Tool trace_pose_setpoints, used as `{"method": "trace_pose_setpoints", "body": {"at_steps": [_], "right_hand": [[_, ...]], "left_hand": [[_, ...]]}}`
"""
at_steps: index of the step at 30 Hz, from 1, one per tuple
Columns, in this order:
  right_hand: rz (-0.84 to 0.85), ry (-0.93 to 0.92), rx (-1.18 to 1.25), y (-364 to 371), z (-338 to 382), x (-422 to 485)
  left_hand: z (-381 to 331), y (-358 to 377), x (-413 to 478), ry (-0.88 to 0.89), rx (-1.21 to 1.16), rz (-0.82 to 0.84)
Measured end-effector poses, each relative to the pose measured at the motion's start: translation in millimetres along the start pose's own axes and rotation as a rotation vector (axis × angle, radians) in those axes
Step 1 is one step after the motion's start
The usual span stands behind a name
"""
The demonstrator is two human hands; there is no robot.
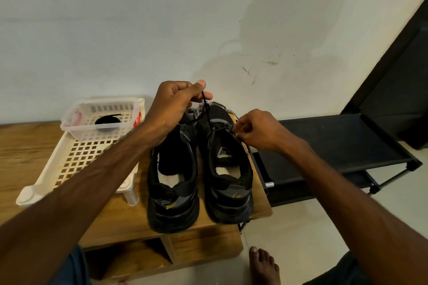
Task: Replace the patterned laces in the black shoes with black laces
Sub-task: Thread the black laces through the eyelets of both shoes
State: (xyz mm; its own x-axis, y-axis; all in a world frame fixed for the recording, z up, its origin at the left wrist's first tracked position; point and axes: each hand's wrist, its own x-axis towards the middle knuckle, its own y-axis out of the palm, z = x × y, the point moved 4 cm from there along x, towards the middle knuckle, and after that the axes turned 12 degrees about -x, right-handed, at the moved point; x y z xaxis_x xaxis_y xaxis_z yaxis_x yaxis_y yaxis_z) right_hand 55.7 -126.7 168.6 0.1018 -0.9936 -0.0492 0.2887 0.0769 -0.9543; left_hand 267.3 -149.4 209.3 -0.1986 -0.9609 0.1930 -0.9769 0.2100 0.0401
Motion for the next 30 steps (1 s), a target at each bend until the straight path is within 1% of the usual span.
{"method": "trace_pose_setpoints", "body": {"at_steps": [2, 4, 6, 9, 12, 15, 17, 18, 19, 20, 23, 25, 26, 28, 30], "right_hand": [[0.001, 0.0, -0.014, 1.8, -2.2, 1.8], [0.048, 0.016, -0.046, 3.8, -4.3, 3.5], [0.088, 0.04, -0.039, 3.6, -4.1, 3.5], [0.023, 0.079, 0.092, -5.0, -4.4, 2.7], [-0.012, 0.124, 0.299, -14.1, -4.2, -0.5], [-0.014, 0.113, 0.704, -28.4, 5.7, -11.8], [-0.01, 0.064, 0.948, -40.9, 16.8, -19.8], [-0.009, 0.03, 1.055, -45.9, 23.1, -23.0], [-0.008, -0.004, 1.148, -50.3, 29.3, -25.9], [-0.012, -0.031, 1.228, -53.0, 34.3, -27.6], [-0.067, -0.062, 1.419, -55.0, 42.0, -27.2], [-0.113, -0.058, 1.507, -54.4, 42.0, -25.2], [-0.136, -0.052, 1.534, -54.7, 40.6, -24.3], [-0.195, -0.012, 1.564, -55.9, 33.8, -23.0], [-0.267, 0.072, 1.561, -57.1, 22.1, -21.7]], "left_hand": [[-1.3, -1.2, 1.0, 0.002, -0.003, -0.044], [2.4, -4.3, 2.7, 0.015, 0.044, -0.083], [7.0, -7.2, 2.9, 0.039, 0.19, -0.113], [6.7, -6.3, 0.2, 0.089, 0.44, -0.179], [8.6, -12.0, 1.3, 0.105, 0.552, -0.264], [9.9, -18.8, 1.3, 0.159, 0.677, -0.326], [2.8, -11.4, -2.8, 0.28, 0.721, -0.313], [-1.8, -3.5, -5.9, 0.331, 0.67, -0.276], [-6.2, 6.3, -10.0, 0.346, 0.574, -0.212], [-7.5, 18.1, -14.3, 0.302, 0.461, -0.123], [-4.2, 53.2, -28.3, 0.025, 0.099, 0.161], [-1.4, 64.0, -33.5, -0.134, -0.082, 0.254], [-1.0, 65.7, -34.7, -0.173, -0.119, 0.293], [0.7, 62.6, -33.7, -0.204, -0.104, 0.36], [0.2, 52.3, -27.3, -0.228, -0.16, 0.357]]}}
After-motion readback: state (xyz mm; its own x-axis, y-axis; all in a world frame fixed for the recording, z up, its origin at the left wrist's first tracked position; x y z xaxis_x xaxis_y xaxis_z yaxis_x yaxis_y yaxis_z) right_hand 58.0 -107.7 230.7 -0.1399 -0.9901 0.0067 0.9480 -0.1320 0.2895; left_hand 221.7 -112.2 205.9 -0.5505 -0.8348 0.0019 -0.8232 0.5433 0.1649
